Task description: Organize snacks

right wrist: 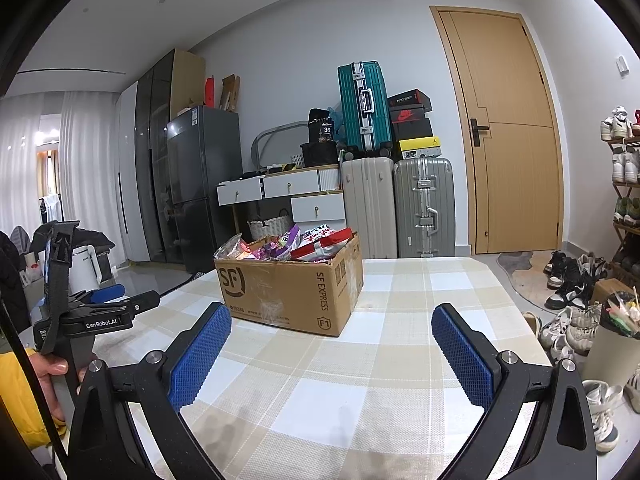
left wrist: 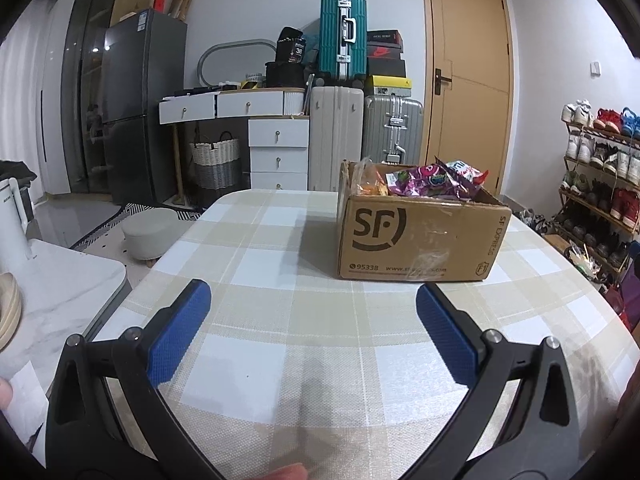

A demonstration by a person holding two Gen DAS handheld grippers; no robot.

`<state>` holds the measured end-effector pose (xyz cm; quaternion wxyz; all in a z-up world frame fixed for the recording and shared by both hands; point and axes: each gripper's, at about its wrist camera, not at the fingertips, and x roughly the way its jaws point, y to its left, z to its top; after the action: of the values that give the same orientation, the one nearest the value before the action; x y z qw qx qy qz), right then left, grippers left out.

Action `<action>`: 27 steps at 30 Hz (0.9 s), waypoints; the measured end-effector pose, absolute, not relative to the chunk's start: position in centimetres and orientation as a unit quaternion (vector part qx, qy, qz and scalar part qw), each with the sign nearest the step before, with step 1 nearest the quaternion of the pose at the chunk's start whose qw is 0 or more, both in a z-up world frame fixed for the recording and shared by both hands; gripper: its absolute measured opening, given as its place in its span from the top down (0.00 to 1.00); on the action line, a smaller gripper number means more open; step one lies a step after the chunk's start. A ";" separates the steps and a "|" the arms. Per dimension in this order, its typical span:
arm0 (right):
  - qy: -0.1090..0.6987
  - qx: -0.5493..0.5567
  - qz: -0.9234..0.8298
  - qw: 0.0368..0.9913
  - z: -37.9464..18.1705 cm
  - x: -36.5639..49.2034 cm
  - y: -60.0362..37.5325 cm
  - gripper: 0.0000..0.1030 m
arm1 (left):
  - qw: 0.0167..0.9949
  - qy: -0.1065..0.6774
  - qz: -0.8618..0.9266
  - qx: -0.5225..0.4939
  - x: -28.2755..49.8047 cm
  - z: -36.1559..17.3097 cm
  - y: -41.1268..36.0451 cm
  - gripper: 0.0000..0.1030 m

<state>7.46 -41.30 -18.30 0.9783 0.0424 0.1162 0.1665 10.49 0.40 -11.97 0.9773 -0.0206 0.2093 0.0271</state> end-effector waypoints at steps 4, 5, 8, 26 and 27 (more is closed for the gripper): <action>0.116 0.043 0.167 0.978 -18.3 7.5 -41.3 0.01 | 0.979 0.200 0.025 -0.009 10.1 -11.8 -0.2 0.00; 0.116 0.043 0.167 0.978 -18.3 7.5 -41.3 0.01 | 0.980 0.199 0.024 -0.008 10.1 -11.7 -0.2 0.00; 0.116 0.043 0.166 0.978 -18.3 7.5 -41.3 0.01 | 0.979 0.201 0.025 -0.010 10.1 -11.8 -0.2 0.00; 0.117 0.042 0.167 0.978 -18.2 7.5 -41.3 0.01 | 0.979 0.203 0.028 -0.014 10.1 -11.7 0.1 0.00; 0.117 0.042 0.167 0.978 -18.2 7.5 -41.3 0.01 | 0.979 0.202 0.028 -0.014 10.1 -11.7 0.1 0.00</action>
<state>7.50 -41.28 -18.16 0.9782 0.0419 0.1170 0.1665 10.10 0.08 -11.68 0.9788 -0.0141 0.2024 0.0276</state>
